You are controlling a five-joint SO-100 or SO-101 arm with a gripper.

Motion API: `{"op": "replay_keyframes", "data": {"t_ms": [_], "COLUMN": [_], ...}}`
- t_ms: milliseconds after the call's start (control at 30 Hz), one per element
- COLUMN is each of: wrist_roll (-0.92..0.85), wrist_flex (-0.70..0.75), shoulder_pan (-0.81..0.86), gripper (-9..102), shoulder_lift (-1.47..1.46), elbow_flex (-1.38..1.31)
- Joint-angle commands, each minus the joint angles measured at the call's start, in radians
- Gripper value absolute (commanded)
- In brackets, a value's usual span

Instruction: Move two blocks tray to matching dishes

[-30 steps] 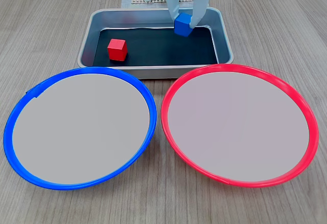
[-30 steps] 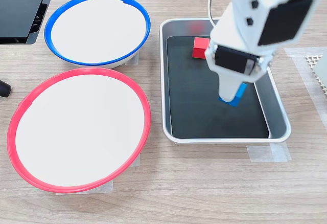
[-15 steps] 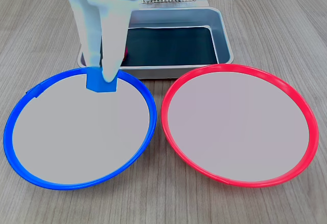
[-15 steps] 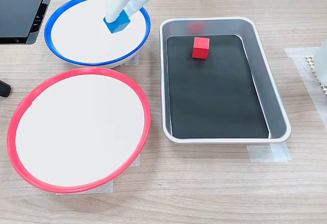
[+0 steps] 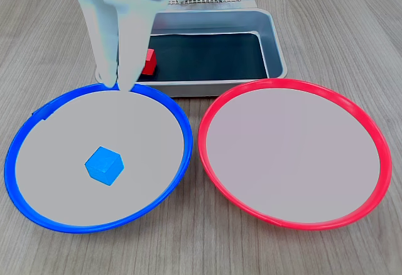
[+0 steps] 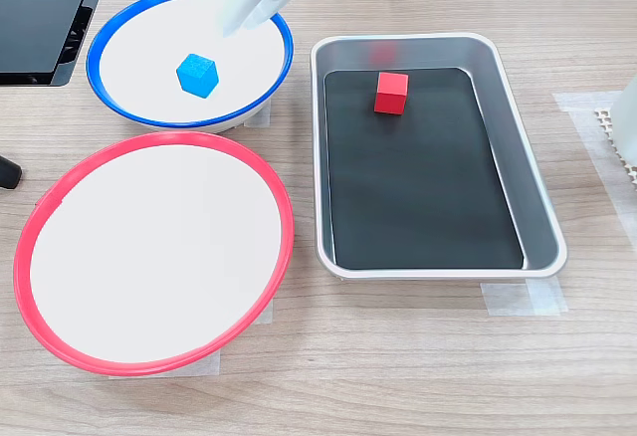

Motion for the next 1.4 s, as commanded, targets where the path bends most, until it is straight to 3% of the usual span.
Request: {"op": "replay_keyframes", "data": {"t_ms": [0,67,133,233,400,567,900,1067,1233,1367], "wrist_roll": [-0.210,-0.344,-0.433,-0.495,-0.565,-0.572,-0.667,-0.693,-0.543,-0.179], "wrist_flex": [0.258,0.364,0.377,0.328,0.255,0.204,0.063,0.038,0.130,0.252], "shoulder_pan": [0.029,0.055,0.077,0.101,0.124,0.110,0.143,0.156,0.087,-0.084], "gripper": [0,0,0,2,17,20,18,1,0,0], "shoulder_lift": [0.130,0.190,0.245,0.295,0.288,0.279,0.213,0.193,0.238,0.242], "elbow_flex": [0.008,0.043,0.110,0.222,0.347,0.402,0.485,0.517,0.440,0.207]}}
